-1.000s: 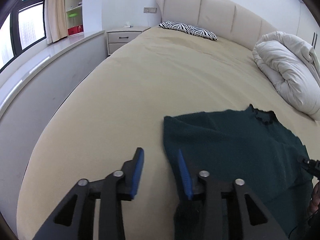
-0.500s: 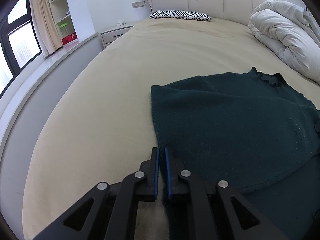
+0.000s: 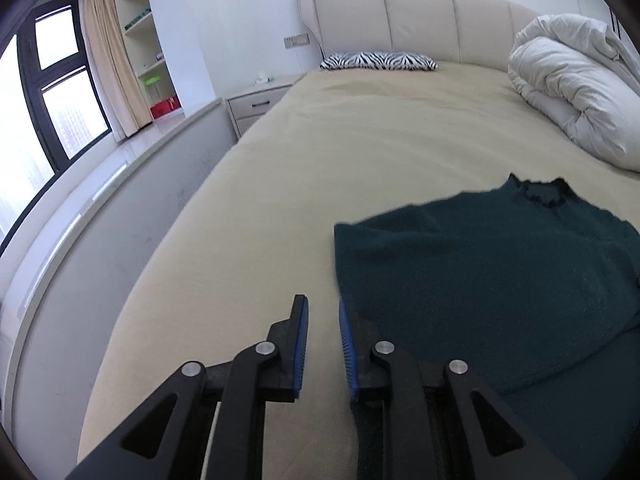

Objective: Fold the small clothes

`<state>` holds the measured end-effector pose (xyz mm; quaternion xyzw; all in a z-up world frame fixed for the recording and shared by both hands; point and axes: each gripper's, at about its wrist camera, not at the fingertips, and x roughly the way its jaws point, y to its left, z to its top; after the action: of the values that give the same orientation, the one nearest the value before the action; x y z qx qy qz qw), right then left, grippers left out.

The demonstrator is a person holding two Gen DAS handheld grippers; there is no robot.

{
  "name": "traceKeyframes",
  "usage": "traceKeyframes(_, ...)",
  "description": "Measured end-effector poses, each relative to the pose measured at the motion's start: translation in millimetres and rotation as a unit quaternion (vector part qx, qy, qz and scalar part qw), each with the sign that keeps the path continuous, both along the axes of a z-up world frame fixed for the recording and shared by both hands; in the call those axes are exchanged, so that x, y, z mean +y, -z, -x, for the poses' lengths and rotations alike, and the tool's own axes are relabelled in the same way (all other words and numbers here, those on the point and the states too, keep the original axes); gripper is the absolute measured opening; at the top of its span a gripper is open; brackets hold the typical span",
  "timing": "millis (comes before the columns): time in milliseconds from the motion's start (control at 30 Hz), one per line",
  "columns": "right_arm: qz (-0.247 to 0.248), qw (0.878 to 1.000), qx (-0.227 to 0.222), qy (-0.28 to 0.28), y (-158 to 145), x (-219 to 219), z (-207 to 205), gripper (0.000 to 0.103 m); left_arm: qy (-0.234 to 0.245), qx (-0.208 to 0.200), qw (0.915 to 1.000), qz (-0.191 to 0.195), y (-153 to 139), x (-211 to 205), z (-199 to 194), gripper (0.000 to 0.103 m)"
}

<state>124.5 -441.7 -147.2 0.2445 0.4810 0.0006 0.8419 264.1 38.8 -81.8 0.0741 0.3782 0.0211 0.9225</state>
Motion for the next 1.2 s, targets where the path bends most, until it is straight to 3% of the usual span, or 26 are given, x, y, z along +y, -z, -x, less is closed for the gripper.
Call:
traceKeyframes(100,0.05,0.998,-0.019,0.02,-23.8,2.6,12.2,0.015,0.022,-0.014,0.9996,0.011,-14.4,-13.6,-11.7,0.022)
traceKeyframes(233,0.03,0.998,-0.061,0.016,-46.7,7.6,5.8,0.015,0.036,0.018,0.9989,0.023,6.0,-33.8,-48.2,0.025)
traceKeyframes(333,0.0,0.998,-0.07,-0.011,-40.2,19.5,-15.9,0.017,0.017,0.06,0.9975,0.031,35.0,-33.9,-73.0,0.025)
traceKeyframes(367,-0.011,0.997,-0.071,-0.018,-35.0,21.6,-22.5,0.023,0.01,0.069,0.9972,0.028,45.7,-30.5,-76.9,0.029)
traceKeyframes(400,-0.015,0.998,-0.065,-0.017,-30.0,22.2,-27.0,0.029,0.01,0.068,0.9964,0.048,52.7,-23.0,-77.8,0.03)
traceKeyframes(467,-0.018,0.999,-0.039,-0.005,-10.4,18.2,-36.3,0.03,0.01,0.062,0.9941,0.088,53.2,-10.5,-75.6,0.031)
traceKeyframes(633,-0.162,0.982,-0.091,0.026,20.0,-25.4,-21.3,0.025,0.026,0.074,0.9884,0.13,52.7,3.7,-77.6,0.031)
traceKeyframes(700,-0.192,0.975,-0.097,0.055,23.8,-42.5,-7.8,0.028,0.022,0.08,0.9836,0.161,49.3,14.0,-73.5,0.031)
traceKeyframes(733,-0.181,0.976,-0.093,0.074,22.9,-48.2,0.6,0.027,0.016,0.083,0.9809,0.175,47.2,23.1,-71.6,0.032)
traceKeyframes(767,-0.172,0.977,-0.094,0.088,20.3,-53.9,11.1,0.028,0.001,0.09,0.9801,0.177,45.5,28.0,-65.9,0.041)
traceKeyframes(867,-0.164,0.975,-0.094,0.117,10.9,-68.4,47.8,0.029,-0.009,0.088,0.9746,0.206,35.5,48.7,-38.5,0.041)
traceKeyframes(1100,-0.127,0.977,-0.126,0.119,-31.6,-61.5,162.0,0.052,-0.006,0.063,0.9739,0.218,1.4,77.0,64.3,0.049)
traceKeyframes(1200,-0.11,0.98,-0.123,0.108,-41.4,-46.0,210.5,0.06,0.013,0.06,0.9728,0.224,-9.1,78.0,116.1,0.06)
